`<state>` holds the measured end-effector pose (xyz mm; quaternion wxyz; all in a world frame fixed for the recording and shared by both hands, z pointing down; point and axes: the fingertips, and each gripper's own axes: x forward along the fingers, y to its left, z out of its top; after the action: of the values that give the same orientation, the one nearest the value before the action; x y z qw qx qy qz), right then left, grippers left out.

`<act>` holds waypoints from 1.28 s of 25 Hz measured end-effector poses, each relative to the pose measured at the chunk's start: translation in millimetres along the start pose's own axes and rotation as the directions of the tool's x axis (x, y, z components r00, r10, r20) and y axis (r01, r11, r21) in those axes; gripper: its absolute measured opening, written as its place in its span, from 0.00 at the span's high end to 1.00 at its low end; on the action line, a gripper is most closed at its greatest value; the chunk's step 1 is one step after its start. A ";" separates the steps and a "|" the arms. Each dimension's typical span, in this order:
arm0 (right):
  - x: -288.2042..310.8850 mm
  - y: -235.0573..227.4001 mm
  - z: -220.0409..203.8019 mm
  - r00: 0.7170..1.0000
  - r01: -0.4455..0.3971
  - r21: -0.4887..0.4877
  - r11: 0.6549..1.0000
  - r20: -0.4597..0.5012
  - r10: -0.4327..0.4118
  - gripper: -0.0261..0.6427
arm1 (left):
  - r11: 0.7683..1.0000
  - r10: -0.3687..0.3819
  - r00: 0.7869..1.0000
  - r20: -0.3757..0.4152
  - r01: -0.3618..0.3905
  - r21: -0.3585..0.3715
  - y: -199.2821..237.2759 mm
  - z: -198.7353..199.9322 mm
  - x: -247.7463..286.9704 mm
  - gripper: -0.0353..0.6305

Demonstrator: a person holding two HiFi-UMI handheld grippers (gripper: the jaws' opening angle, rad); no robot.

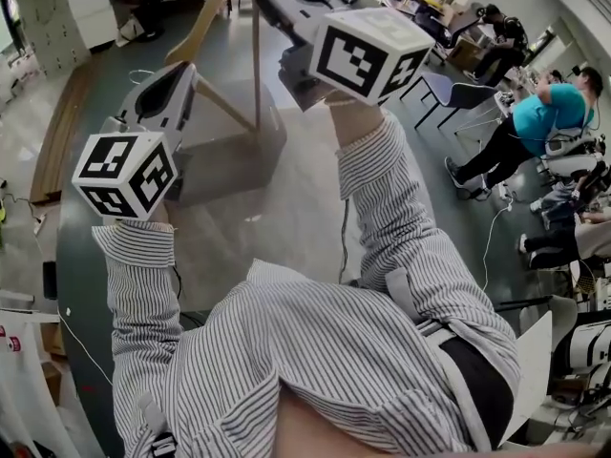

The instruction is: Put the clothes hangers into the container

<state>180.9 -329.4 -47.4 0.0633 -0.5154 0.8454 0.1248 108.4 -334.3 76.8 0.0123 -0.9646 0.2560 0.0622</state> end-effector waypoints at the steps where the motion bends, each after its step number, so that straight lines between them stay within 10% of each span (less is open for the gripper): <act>1: 1.7 -3.4 -2.3 1.000 -0.001 -0.005 1.000 -0.003 0.001 0.91 | 1.000 0.006 1.000 0.003 -0.006 -0.005 1.0 -0.6 2.5 0.93; 32: 18.6 28.8 -234.3 0.958 -0.133 -0.050 0.990 -0.263 0.115 0.91 | 0.986 0.046 0.973 -0.227 -0.081 -0.148 35.5 -134.2 11.4 0.93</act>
<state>151.9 -397.5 177.6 -0.0733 -0.4751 0.8725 0.0882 115.9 -378.2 208.7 -0.0941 -0.9548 0.2808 -0.0260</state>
